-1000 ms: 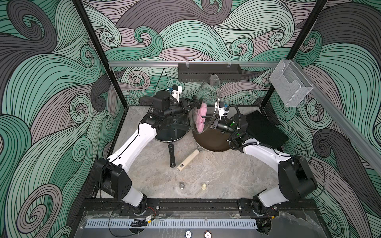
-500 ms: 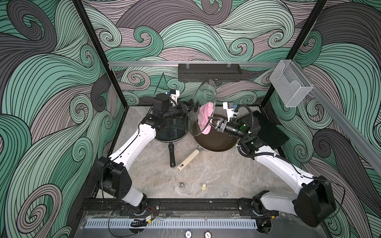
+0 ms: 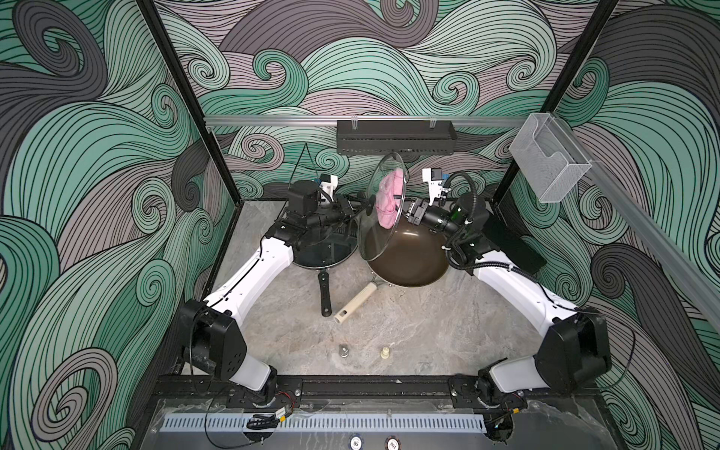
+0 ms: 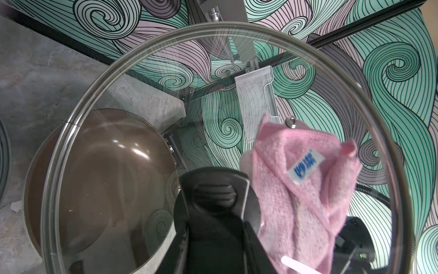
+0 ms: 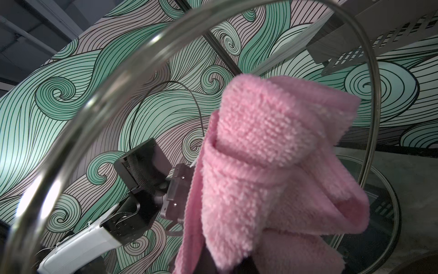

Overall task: Wipe the pot lid with a cloth
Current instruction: Wipe the pot lid.

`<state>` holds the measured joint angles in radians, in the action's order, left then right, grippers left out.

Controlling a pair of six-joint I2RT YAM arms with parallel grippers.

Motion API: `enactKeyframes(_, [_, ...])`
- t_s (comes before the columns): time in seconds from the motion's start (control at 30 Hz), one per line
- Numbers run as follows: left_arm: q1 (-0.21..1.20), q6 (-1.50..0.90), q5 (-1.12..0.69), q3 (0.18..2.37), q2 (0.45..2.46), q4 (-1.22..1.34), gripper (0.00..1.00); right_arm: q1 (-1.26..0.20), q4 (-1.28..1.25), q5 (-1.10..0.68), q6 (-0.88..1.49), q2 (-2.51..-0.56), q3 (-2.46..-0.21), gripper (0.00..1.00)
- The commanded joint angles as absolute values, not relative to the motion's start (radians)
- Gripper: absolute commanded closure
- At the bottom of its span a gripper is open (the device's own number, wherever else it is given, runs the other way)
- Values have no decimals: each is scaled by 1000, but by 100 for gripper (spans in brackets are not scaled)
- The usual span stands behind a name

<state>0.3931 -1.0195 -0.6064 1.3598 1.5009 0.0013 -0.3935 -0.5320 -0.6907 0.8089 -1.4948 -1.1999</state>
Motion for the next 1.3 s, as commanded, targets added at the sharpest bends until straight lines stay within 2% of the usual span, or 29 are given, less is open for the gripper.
enactKeyframes(0.0, [397,-1048,-691,1408,1430,188,100,-382,-608,-712,829,-1569,-1269,100])
enactKeyframes(0.23, [401,-1096,-713,1446,1430,224,100,-382,-618,-712,860,-1707,-1369,100])
enactKeyframes(0.63, [404,-1121,-711,1589,1498,251,100,-419,-709,-739,932,-1755,-1262,100])
enactKeyframes(1.03, [404,-1028,-631,1637,1577,169,100,-491,-757,-740,956,-1573,-1069,100])
enactKeyframes(1.27, [400,-996,-623,1594,1579,146,100,-493,-618,-697,873,-1409,-1018,100])
